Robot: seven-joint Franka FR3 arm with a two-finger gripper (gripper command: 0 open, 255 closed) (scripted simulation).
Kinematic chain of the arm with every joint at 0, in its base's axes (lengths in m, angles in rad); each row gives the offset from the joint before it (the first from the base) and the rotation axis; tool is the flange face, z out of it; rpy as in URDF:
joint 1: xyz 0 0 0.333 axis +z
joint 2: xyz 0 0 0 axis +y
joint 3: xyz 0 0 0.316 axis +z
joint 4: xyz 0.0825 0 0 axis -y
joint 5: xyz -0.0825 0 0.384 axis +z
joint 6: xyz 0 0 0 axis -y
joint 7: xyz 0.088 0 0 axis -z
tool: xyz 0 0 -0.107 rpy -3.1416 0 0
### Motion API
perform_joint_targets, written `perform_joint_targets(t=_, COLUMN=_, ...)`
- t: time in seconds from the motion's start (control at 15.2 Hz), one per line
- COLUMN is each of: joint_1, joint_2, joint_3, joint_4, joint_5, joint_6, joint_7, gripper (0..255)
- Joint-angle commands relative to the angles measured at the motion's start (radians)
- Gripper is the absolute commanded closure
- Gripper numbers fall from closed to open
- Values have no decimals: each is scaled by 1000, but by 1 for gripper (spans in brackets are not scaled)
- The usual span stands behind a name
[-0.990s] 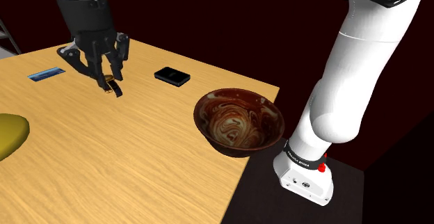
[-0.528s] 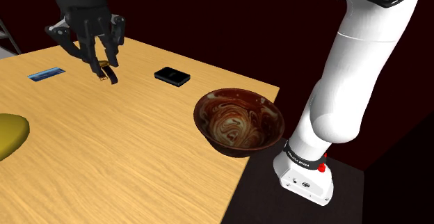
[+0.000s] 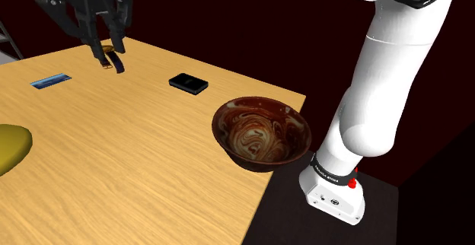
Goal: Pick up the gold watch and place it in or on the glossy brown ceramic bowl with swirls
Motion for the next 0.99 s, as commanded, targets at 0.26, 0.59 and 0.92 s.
perform_joint_targets(t=0.26, joint_1=18, joint_2=37, joint_3=6, joint_4=116, joint_5=-21, joint_6=-86, joint_7=13, gripper=255)
perform_joint_targets(t=0.59, joint_1=-33, joint_2=-215, joint_3=-13, joint_4=-142, joint_5=115, joint_6=-41, joint_7=-38, gripper=255)
perform_joint_targets(t=0.92, joint_1=-25, joint_2=-438, joint_3=-58, joint_4=-331, joint_5=219, joint_6=-48, joint_7=-84, gripper=255)
